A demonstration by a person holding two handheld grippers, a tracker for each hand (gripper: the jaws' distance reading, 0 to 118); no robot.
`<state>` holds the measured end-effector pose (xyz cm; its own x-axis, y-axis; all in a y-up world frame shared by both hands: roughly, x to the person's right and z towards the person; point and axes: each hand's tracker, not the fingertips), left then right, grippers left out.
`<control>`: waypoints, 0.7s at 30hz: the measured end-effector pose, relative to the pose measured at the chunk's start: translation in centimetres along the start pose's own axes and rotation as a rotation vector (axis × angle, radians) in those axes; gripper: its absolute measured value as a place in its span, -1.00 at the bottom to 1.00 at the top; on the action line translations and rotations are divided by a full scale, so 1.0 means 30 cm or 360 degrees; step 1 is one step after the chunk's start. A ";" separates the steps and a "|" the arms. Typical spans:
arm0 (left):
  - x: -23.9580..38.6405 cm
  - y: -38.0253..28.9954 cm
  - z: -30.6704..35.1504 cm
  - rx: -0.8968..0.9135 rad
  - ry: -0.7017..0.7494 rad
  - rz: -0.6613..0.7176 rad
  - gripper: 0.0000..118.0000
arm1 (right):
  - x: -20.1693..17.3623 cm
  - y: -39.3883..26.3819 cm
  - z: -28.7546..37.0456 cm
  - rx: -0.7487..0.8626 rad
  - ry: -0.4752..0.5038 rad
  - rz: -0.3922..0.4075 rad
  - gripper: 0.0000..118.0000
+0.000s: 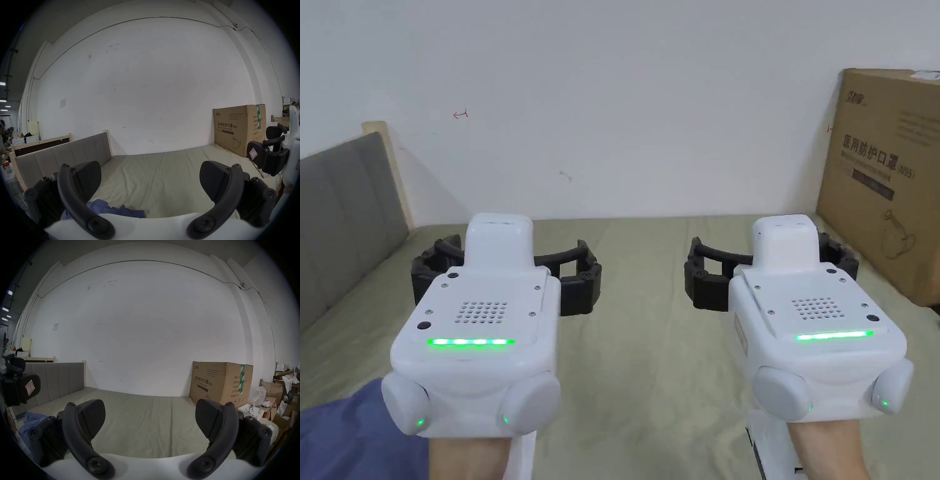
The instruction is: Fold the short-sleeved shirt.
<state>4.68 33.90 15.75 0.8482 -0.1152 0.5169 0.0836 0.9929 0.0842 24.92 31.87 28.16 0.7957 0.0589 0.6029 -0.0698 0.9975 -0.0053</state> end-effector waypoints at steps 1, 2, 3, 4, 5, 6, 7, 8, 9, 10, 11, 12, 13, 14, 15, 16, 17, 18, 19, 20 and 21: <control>-0.002 -0.001 -0.001 0.0002 0.0006 0.0015 1.00 | 0.002 0.000 -0.001 -0.0007 0.0001 -0.0014 0.91; -0.005 -0.004 -0.004 0.0003 0.0007 0.0027 1.00 | 0.002 0.000 -0.002 -0.0005 -0.0007 -0.0011 0.91; -0.011 -0.006 -0.009 -0.0003 -0.0006 0.0035 1.00 | 0.002 0.000 -0.003 -0.0007 -0.0019 -0.0010 0.91; -0.017 -0.007 -0.011 -0.0008 -0.0021 0.0046 1.00 | 0.003 0.000 -0.003 -0.0009 -0.0030 -0.0008 0.91; -0.020 -0.007 -0.012 -0.0015 -0.0022 0.0058 1.00 | 0.004 0.001 -0.003 -0.0006 -0.0033 -0.0007 0.91; -0.024 -0.009 -0.012 -0.0019 -0.0031 0.0074 1.00 | 0.007 0.002 -0.003 -0.0006 -0.0034 -0.0007 0.91; -0.026 -0.009 -0.013 -0.0025 -0.0035 0.0089 1.00 | 0.008 0.003 -0.004 -0.0008 -0.0035 -0.0011 0.91; -0.026 -0.008 -0.014 -0.0039 -0.0035 0.0096 1.00 | 0.010 0.003 -0.005 -0.0008 -0.0037 -0.0018 0.91; -0.027 -0.009 -0.016 -0.0050 -0.0040 0.0100 1.00 | 0.012 0.002 -0.006 -0.0007 -0.0037 -0.0027 0.91; -0.027 -0.010 -0.017 -0.0057 -0.0043 0.0105 1.00 | 0.014 0.002 -0.007 -0.0008 -0.0038 -0.0033 0.91; -0.027 -0.011 -0.017 -0.0064 -0.0050 0.0108 1.00 | 0.015 0.002 -0.007 -0.0008 -0.0039 -0.0035 0.91; -0.030 -0.013 -0.016 -0.0062 -0.0078 0.0118 1.00 | 0.015 0.002 -0.006 -0.0007 -0.0043 -0.0035 0.91; -0.033 -0.015 -0.013 -0.0050 -0.0130 0.0143 1.00 | 0.014 0.002 -0.006 -0.0010 -0.0056 -0.0022 0.91; -0.033 -0.015 -0.014 -0.0066 -0.0144 0.0151 1.00 | 0.013 0.002 -0.007 -0.0017 -0.0070 -0.0005 0.91; -0.031 -0.014 -0.015 -0.0074 -0.0142 0.0156 1.00 | 0.013 0.001 -0.008 -0.0017 -0.0075 0.0002 0.91; -0.029 -0.013 -0.015 -0.0075 -0.0138 0.0158 1.00 | 0.014 0.000 -0.008 -0.0024 -0.0074 -0.0002 0.91; -0.028 -0.013 -0.016 -0.0077 -0.0140 0.0159 1.00 | 0.017 0.000 -0.009 -0.0038 -0.0075 -0.0012 0.91; -0.027 -0.014 -0.016 -0.0079 -0.0141 0.0160 1.00 | 0.021 0.000 -0.009 -0.0056 -0.0081 -0.0042 0.91; -0.026 -0.012 -0.018 -0.0093 -0.0142 0.0155 1.00 | 0.029 -0.001 -0.008 -0.0060 -0.0070 -0.0082 0.91; -0.025 -0.012 -0.019 -0.0102 -0.0133 0.0154 1.00 | 0.037 -0.002 -0.007 -0.0066 -0.0065 -0.0113 0.91; -0.025 -0.012 -0.018 -0.0105 -0.0127 0.0155 1.00 | 0.044 -0.001 -0.008 -0.0077 -0.0063 -0.0136 0.91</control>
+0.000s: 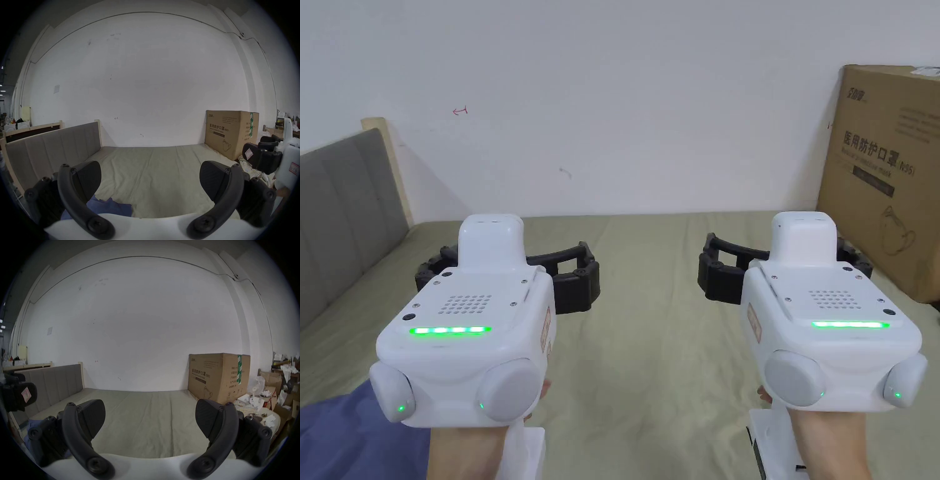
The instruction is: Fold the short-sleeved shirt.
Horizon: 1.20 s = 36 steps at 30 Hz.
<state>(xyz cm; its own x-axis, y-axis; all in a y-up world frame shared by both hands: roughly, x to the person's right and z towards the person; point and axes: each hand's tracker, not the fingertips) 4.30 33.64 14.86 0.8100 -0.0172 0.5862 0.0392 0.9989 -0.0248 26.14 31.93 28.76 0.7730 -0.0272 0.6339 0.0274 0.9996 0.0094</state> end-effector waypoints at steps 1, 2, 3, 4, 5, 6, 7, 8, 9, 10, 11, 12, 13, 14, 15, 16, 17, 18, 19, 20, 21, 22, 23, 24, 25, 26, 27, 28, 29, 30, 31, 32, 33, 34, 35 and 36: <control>-0.002 -0.001 -0.001 -0.0005 -0.0003 0.0004 1.00 | 0.006 0.002 -0.002 -0.0019 0.0008 -0.0025 0.91; -0.003 -0.002 -0.001 -0.0009 -0.0003 0.0008 1.00 | 0.010 0.003 -0.004 -0.0024 0.0011 -0.0033 0.91; -0.003 -0.003 -0.001 -0.0012 0.0001 0.0011 1.00 | 0.012 0.003 -0.003 -0.0023 0.0011 -0.0035 0.91; -0.003 -0.003 -0.001 -0.0013 0.0005 0.0013 1.00 | 0.012 0.001 -0.002 -0.0022 0.0010 -0.0033 0.91; -0.003 -0.004 0.000 -0.0013 0.0008 0.0014 1.00 | 0.011 0.001 -0.001 -0.0017 0.0007 -0.0020 0.91; -0.004 -0.005 0.001 -0.0012 0.0011 0.0013 1.00 | 0.010 0.001 0.000 -0.0013 0.0006 -0.0001 0.91; -0.003 -0.005 0.001 -0.0010 0.0016 0.0013 1.00 | 0.007 0.000 0.003 -0.0008 0.0012 0.0015 0.91; -0.003 -0.005 0.001 -0.0008 0.0024 0.0014 1.00 | 0.005 0.000 0.004 -0.0004 0.0024 0.0029 0.91; -0.004 -0.005 0.001 -0.0010 0.0023 0.0018 1.00 | 0.003 -0.001 0.005 -0.0004 0.0030 0.0041 0.91; -0.005 -0.005 0.002 -0.0015 0.0018 0.0025 1.00 | -0.001 -0.002 0.005 -0.0004 0.0029 0.0051 0.91; -0.005 -0.005 0.002 -0.0017 0.0016 0.0032 1.00 | -0.005 -0.004 0.004 -0.0007 0.0029 0.0057 0.91; -0.005 -0.005 0.003 -0.0021 0.0015 0.0037 1.00 | -0.006 -0.006 0.003 -0.0009 0.0032 0.0058 0.91; -0.007 -0.005 0.002 -0.0025 0.0015 0.0040 1.00 | -0.007 -0.007 0.002 -0.0012 0.0037 0.0053 0.91; -0.008 -0.005 0.001 -0.0035 0.0020 0.0041 1.00 | -0.007 -0.008 0.001 -0.0018 0.0042 0.0046 0.91; -0.010 -0.005 0.001 -0.0037 0.0016 0.0044 1.00 | -0.008 -0.009 -0.001 -0.0023 0.0046 0.0040 0.91; -0.012 -0.006 0.001 -0.0037 0.0014 0.0049 1.00 | -0.009 -0.011 -0.002 -0.0025 0.0044 0.0039 0.91; -0.014 -0.008 0.000 -0.0036 0.0018 0.0056 1.00 | -0.013 -0.013 -0.002 -0.0023 0.0037 0.0047 0.91; -0.018 -0.009 -0.002 -0.0035 0.0017 0.0061 1.00 | -0.017 -0.015 0.000 -0.0016 0.0026 0.0064 0.91; -0.020 -0.011 -0.004 -0.0038 0.0008 0.0059 1.00 | -0.022 -0.017 0.001 -0.0009 0.0012 0.0083 0.91; -0.020 -0.011 -0.005 -0.0047 0.0006 0.0051 1.00 | -0.024 -0.018 0.002 -0.0008 0.0010 0.0092 0.91; -0.019 -0.011 -0.007 -0.0059 0.0014 0.0038 1.00 | -0.025 -0.018 0.002 -0.0008 0.0011 0.0101 0.91; -0.018 -0.013 -0.007 -0.0059 0.0018 0.0032 1.00 | -0.028 -0.018 0.001 -0.0012 0.0010 0.0109 0.91; -0.017 -0.014 -0.006 -0.0059 0.0018 0.0030 1.00 | -0.031 -0.019 0.001 -0.0014 0.0009 0.0115 0.91; -0.016 -0.014 -0.005 -0.0061 0.0017 0.0030 1.00 | -0.034 -0.021 0.000 -0.0013 0.0007 0.0121 0.91; -0.015 -0.015 -0.005 -0.0062 0.0017 0.0031 1.00 | -0.038 -0.023 0.000 -0.0015 0.0003 0.0130 0.91; -0.015 -0.015 -0.005 -0.0061 0.0019 0.0030 1.00 | -0.039 -0.024 -0.001 -0.0016 0.0003 0.0136 0.91; -0.013 -0.014 -0.005 -0.0066 0.0029 0.0026 1.00 | -0.040 -0.025 -0.001 -0.0019 0.0005 0.0141 0.91; -0.012 -0.013 -0.004 -0.0068 0.0040 0.0020 1.00 | -0.041 -0.026 0.000 -0.0021 0.0005 0.0148 0.91; -0.013 -0.013 -0.003 -0.0057 0.0051 0.0017 1.00 | -0.042 -0.027 0.000 -0.0023 0.0007 0.0155 0.91; -0.013 -0.012 0.000 -0.0044 0.0063 0.0015 1.00 | -0.044 -0.028 -0.001 -0.0023 0.0007 0.0160 0.91; -0.014 -0.011 0.001 -0.0037 0.0070 0.0010 1.00 | -0.044 -0.029 -0.001 -0.0024 0.0006 0.0165 0.91; -0.014 -0.010 0.002 -0.0030 0.0072 0.0008 1.00 | -0.044 -0.030 -0.002 -0.0025 0.0004 0.0169 0.91; -0.016 -0.009 0.003 -0.0026 0.0072 0.0008 1.00 | -0.045 -0.030 -0.002 -0.0025 0.0001 0.0171 0.91; -0.017 -0.009 0.003 -0.0026 0.0071 0.0006 1.00 | -0.045 -0.031 -0.003 -0.0025 -0.0002 0.0169 0.91; -0.018 -0.008 0.003 -0.0027 0.0071 0.0006 1.00 | -0.044 -0.031 -0.002 -0.0024 -0.0003 0.0163 0.91; -0.018 -0.007 0.003 -0.0029 0.0069 0.0009 1.00 | -0.043 -0.031 -0.002 -0.0022 -0.0006 0.0151 0.91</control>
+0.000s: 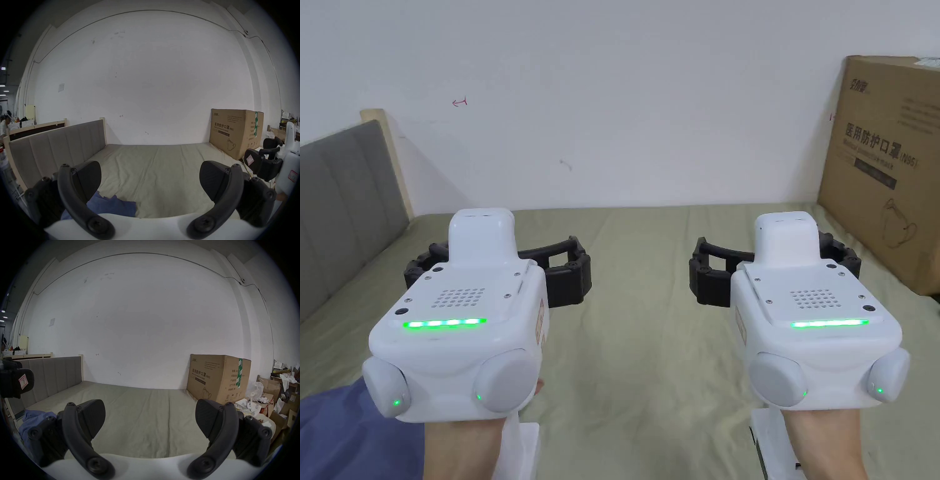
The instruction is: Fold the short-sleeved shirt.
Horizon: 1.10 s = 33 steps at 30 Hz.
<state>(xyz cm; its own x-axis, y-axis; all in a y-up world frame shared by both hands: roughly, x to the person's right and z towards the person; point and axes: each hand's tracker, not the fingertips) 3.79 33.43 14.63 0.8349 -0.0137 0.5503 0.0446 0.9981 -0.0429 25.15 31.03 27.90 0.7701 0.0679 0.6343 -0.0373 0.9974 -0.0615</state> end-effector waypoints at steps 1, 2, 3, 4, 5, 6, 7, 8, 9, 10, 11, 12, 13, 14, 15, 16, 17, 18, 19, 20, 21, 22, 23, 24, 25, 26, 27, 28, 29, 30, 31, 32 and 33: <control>-0.001 0.000 0.001 -0.0004 -0.0003 0.0004 1.00 | 0.001 0.000 0.001 0.0002 0.0001 -0.0012 0.91; -0.001 0.000 0.002 -0.0003 -0.0002 0.0006 1.00 | 0.003 0.001 0.002 0.0003 0.0011 -0.0022 0.91; 0.000 -0.001 0.003 0.0001 0.0000 0.0005 1.00 | 0.006 0.001 0.002 0.0000 0.0020 -0.0028 0.91; 0.002 -0.002 0.004 0.0002 0.0003 -0.0002 1.00 | 0.006 0.002 0.002 -0.0003 0.0025 -0.0027 0.91; 0.003 -0.003 0.004 0.0002 0.0005 -0.0007 1.00 | 0.006 0.002 0.002 -0.0004 0.0027 -0.0021 0.91; 0.005 -0.003 0.004 0.0002 0.0007 -0.0012 1.00 | 0.004 0.001 0.002 -0.0001 0.0021 -0.0010 0.91; 0.006 -0.003 0.004 0.0004 0.0006 -0.0014 1.00 | 0.002 -0.001 0.003 0.0006 0.0009 0.0004 0.91; 0.007 -0.003 0.004 0.0004 0.0006 -0.0015 1.00 | 0.001 -0.002 0.004 0.0012 0.0002 0.0012 0.91; 0.008 -0.004 0.004 0.0005 0.0006 -0.0013 1.00 | 0.000 -0.003 0.006 0.0017 -0.0004 0.0018 0.91; 0.008 -0.003 0.005 0.0006 0.0004 -0.0012 1.00 | 0.000 -0.003 0.007 0.0023 -0.0008 0.0019 0.91; 0.009 -0.003 0.005 0.0006 0.0004 -0.0011 1.00 | 0.000 -0.003 0.009 0.0026 -0.0009 0.0018 0.91; 0.009 -0.003 0.005 0.0007 0.0006 -0.0011 1.00 | 0.001 -0.004 0.010 0.0029 -0.0011 0.0015 0.91; 0.009 -0.003 0.006 0.0009 0.0009 -0.0015 1.00 | 0.001 -0.004 0.010 0.0031 -0.0012 0.0013 0.91; 0.009 -0.003 0.006 0.0010 0.0008 -0.0019 1.00 | 0.001 -0.005 0.009 0.0029 -0.0014 0.0011 0.91; 0.009 -0.004 0.007 0.0011 0.0010 -0.0023 1.00 | 0.002 -0.005 0.008 0.0024 -0.0018 0.0011 0.91; 0.010 -0.004 0.007 0.0012 0.0014 -0.0028 1.00 | 0.003 -0.006 0.006 0.0021 -0.0018 0.0007 0.91; 0.010 -0.004 0.007 0.0010 0.0014 -0.0028 1.00 | 0.004 -0.007 0.004 0.0014 -0.0020 -0.0001 0.91; 0.009 -0.004 0.006 0.0007 0.0011 -0.0025 1.00 | 0.006 -0.009 0.001 0.0005 -0.0018 -0.0016 0.91; 0.009 -0.003 0.005 0.0001 0.0004 -0.0021 1.00 | 0.011 -0.011 -0.001 -0.0001 -0.0007 -0.0035 0.91; 0.009 -0.003 0.003 -0.0006 0.0002 -0.0017 1.00 | 0.012 -0.012 -0.002 -0.0010 -0.0007 -0.0043 0.91; 0.009 -0.003 0.001 -0.0014 0.0002 -0.0016 1.00 | 0.011 -0.012 -0.004 -0.0019 -0.0005 -0.0042 0.91; 0.009 -0.003 -0.001 -0.0020 0.0001 -0.0016 1.00 | 0.011 -0.013 -0.004 -0.0017 0.0004 -0.0040 0.91; 0.009 -0.004 -0.002 -0.0023 0.0003 -0.0015 1.00 | 0.011 -0.014 -0.002 -0.0014 0.0006 -0.0034 0.91; 0.010 -0.004 -0.002 -0.0025 0.0005 -0.0014 1.00 | 0.008 -0.014 -0.001 -0.0014 -0.0002 -0.0019 0.91; 0.010 -0.005 -0.003 -0.0028 0.0007 -0.0014 1.00 | 0.006 -0.014 0.000 -0.0008 -0.0006 -0.0005 0.91; 0.011 -0.005 -0.004 -0.0040 0.0019 -0.0015 1.00 | 0.005 -0.014 0.001 -0.0004 -0.0006 0.0001 0.91; 0.011 -0.005 -0.004 -0.0039 0.0019 -0.0013 1.00 | 0.004 -0.013 0.001 -0.0002 -0.0006 0.0004 0.91; 0.011 -0.005 -0.004 -0.0041 0.0020 -0.0011 1.00 | 0.003 -0.012 0.001 -0.0004 -0.0006 0.0004 0.91; 0.010 -0.005 -0.004 -0.0039 0.0017 -0.0009 1.00 | 0.003 -0.011 0.000 -0.0005 -0.0003 0.0001 0.91; 0.010 -0.005 -0.004 -0.0035 0.0017 -0.0008 1.00 | 0.003 -0.010 0.000 -0.0004 -0.0002 -0.0002 0.91; 0.011 -0.005 -0.004 -0.0031 0.0020 -0.0012 1.00 | 0.003 -0.010 0.000 -0.0003 -0.0005 -0.0004 0.91; 0.011 -0.005 -0.003 -0.0028 0.0026 -0.0022 1.00 | 0.004 -0.010 0.000 -0.0002 -0.0006 -0.0006 0.91; 0.012 -0.005 -0.003 -0.0025 0.0033 -0.0034 1.00 | 0.004 -0.009 0.000 -0.0002 -0.0006 -0.0007 0.91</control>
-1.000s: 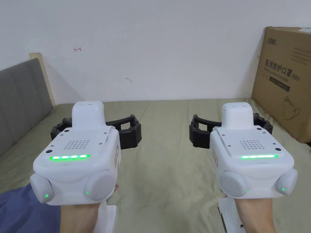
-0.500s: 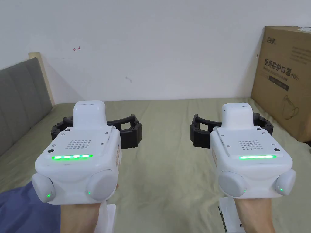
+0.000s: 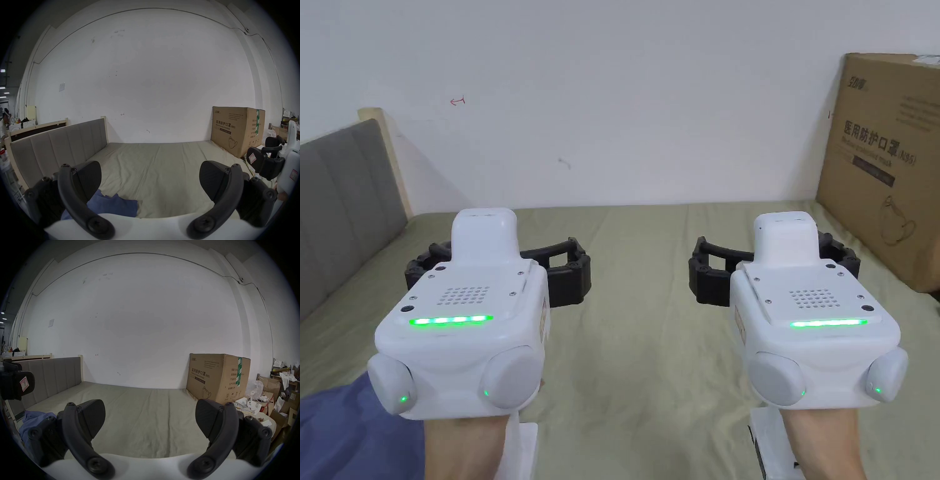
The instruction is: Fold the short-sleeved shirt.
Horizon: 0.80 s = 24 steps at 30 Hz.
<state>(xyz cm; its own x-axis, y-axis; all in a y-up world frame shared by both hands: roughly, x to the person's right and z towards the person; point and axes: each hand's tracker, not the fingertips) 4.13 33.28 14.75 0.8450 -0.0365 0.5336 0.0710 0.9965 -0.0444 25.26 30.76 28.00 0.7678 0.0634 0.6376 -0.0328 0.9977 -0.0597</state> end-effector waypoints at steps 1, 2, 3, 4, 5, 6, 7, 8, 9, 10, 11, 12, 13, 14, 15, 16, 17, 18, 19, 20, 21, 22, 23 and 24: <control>0.001 0.000 0.000 0.0004 0.0005 -0.0011 1.00 | 0.001 0.000 0.001 0.0000 -0.0002 -0.0003 0.91; 0.002 0.000 0.001 0.0006 0.0008 -0.0020 1.00 | 0.001 0.001 0.001 0.0001 -0.0003 -0.0005 0.91; 0.003 0.000 0.001 0.0007 0.0009 -0.0027 1.00 | 0.001 0.001 0.001 0.0001 -0.0006 -0.0005 0.91; 0.002 0.000 0.001 0.0008 0.0008 -0.0030 1.00 | 0.001 0.001 0.001 0.0002 -0.0009 -0.0005 0.91; 0.002 0.000 0.002 0.0010 0.0005 -0.0030 1.00 | 0.002 0.001 0.002 0.0002 -0.0011 -0.0004 0.91; 0.003 0.001 0.003 0.0006 0.0004 -0.0025 1.00 | 0.002 0.001 0.003 0.0002 -0.0011 -0.0004 0.91; 0.003 0.002 0.003 0.0000 -0.0001 -0.0018 1.00 | 0.002 0.001 0.004 0.0002 -0.0007 -0.0004 0.91; 0.002 0.002 0.004 0.0003 -0.0011 -0.0009 1.00 | 0.002 0.001 0.005 0.0003 -0.0007 -0.0003 0.91; 0.001 0.002 0.004 0.0006 -0.0019 0.0003 1.00 | 0.001 0.001 0.006 0.0005 -0.0009 0.0000 0.91; 0.000 0.002 0.004 0.0006 -0.0026 0.0012 1.00 | 0.001 0.002 0.006 0.0007 -0.0009 0.0003 0.91; -0.001 0.003 0.004 0.0002 -0.0027 0.0018 1.00 | 0.001 0.002 0.007 0.0009 -0.0008 0.0005 0.91; -0.001 0.004 0.004 -0.0001 -0.0026 0.0024 1.00 | 0.000 0.002 0.008 0.0011 -0.0009 0.0007 0.91; -0.002 0.004 0.004 0.0002 -0.0024 0.0027 1.00 | 0.000 0.002 0.008 0.0013 -0.0010 0.0009 0.91; -0.002 0.004 0.005 0.0004 -0.0020 0.0027 1.00 | -0.001 0.001 0.008 0.0014 -0.0012 0.0010 0.91; -0.002 0.004 0.006 0.0006 -0.0013 0.0025 1.00 | -0.002 0.001 0.008 0.0013 -0.0017 0.0012 0.91; -0.002 0.004 0.007 0.0007 -0.0011 0.0021 1.00 | -0.002 0.000 0.009 0.0012 -0.0019 0.0011 0.91; -0.002 0.004 0.007 0.0007 -0.0013 0.0018 1.00 | -0.001 -0.001 0.009 0.0012 -0.0017 0.0010 0.91; -0.002 0.004 0.007 0.0007 -0.0014 0.0019 1.00 | -0.001 -0.001 0.009 0.0011 -0.0017 0.0009 0.91; -0.002 0.003 0.008 0.0008 -0.0012 0.0020 1.00 | -0.002 -0.001 0.009 0.0010 -0.0018 0.0009 0.91; -0.002 0.002 0.007 0.0008 -0.0011 0.0020 1.00 | -0.002 -0.001 0.009 0.0010 -0.0018 0.0009 0.91; -0.002 0.001 0.007 0.0006 -0.0006 0.0021 1.00 | -0.002 -0.001 0.010 0.0009 -0.0018 0.0009 0.91; -0.002 0.000 0.007 0.0008 -0.0002 0.0020 1.00 | -0.002 0.000 0.010 0.0008 -0.0017 0.0009 0.91; -0.003 -0.001 0.007 0.0009 -0.0001 0.0021 1.00 | -0.002 0.000 0.011 0.0007 -0.0012 0.0009 0.91; -0.003 -0.002 0.007 0.0008 0.0007 0.0023 1.00 | -0.002 0.001 0.011 0.0005 -0.0010 0.0011 0.91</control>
<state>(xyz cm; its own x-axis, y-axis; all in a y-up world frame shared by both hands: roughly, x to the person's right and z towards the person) 3.95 33.25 14.90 0.8484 -0.0225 0.5289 0.0561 0.9973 -0.0475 25.00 30.79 28.22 0.7636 0.0703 0.6419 -0.0402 0.9973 -0.0614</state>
